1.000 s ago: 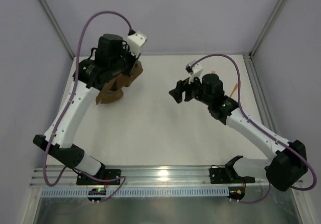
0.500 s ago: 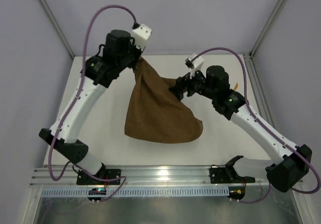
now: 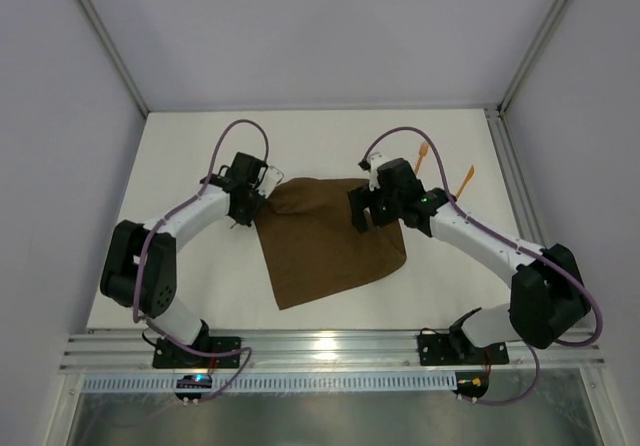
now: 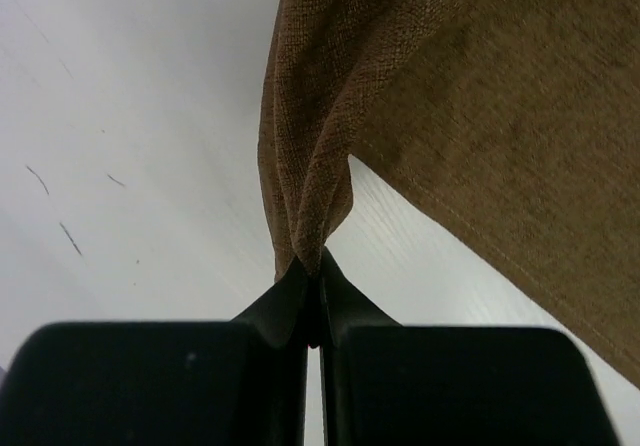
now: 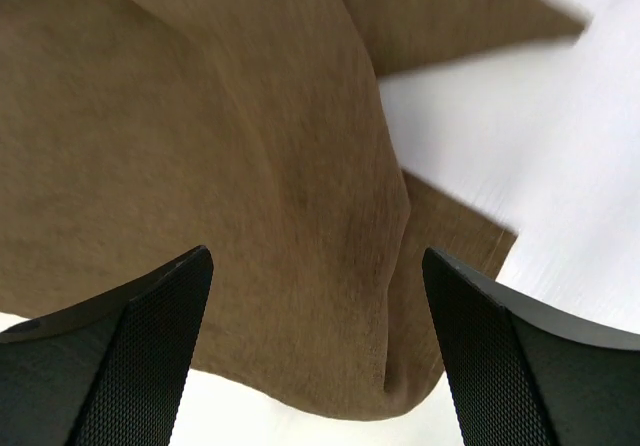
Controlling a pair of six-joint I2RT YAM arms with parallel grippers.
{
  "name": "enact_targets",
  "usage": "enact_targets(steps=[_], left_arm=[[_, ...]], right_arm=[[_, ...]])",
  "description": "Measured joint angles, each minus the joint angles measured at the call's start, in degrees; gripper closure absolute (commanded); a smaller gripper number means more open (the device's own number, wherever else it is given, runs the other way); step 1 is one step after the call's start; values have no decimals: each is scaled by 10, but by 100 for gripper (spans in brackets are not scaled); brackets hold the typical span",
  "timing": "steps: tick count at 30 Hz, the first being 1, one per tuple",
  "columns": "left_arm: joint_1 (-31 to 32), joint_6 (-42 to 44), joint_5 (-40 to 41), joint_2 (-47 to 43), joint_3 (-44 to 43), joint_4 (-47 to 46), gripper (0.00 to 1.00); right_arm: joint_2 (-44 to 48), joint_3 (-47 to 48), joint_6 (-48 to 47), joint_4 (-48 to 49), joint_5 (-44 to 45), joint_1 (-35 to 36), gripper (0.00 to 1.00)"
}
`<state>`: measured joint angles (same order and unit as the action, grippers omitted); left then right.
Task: Fold the napkin into a case and place the utensils inside
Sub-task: Move the crumpled napkin to the center of the board, then pick up the crumpled napkin from the center of the board.
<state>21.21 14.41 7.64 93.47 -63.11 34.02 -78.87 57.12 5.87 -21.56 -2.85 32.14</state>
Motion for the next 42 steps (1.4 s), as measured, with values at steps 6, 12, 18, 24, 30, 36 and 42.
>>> enact_targets(steps=[6,12,18,24,30,36,42], left_arm=[[-24,24,-25,-73,68,-20,100],[-85,31,-36,-95,103,-33,100],[-92,43,-56,-110,128,-25,100],[-89,43,-68,-120,130,-23,73],[-68,38,-67,-121,130,-28,50],[-67,30,-24,-132,147,-30,50],[-67,24,-6,-159,214,-36,60]], right_arm=[[-78,-41,34,-21,6,0,16],[-168,-23,33,-35,15,0,97],[-303,233,2,-93,62,-6,63],[-404,475,-30,-93,112,-27,8],[-319,347,-35,-75,121,-34,7],[-148,145,2,-68,101,0,11],[-111,35,41,-29,89,75,13]])
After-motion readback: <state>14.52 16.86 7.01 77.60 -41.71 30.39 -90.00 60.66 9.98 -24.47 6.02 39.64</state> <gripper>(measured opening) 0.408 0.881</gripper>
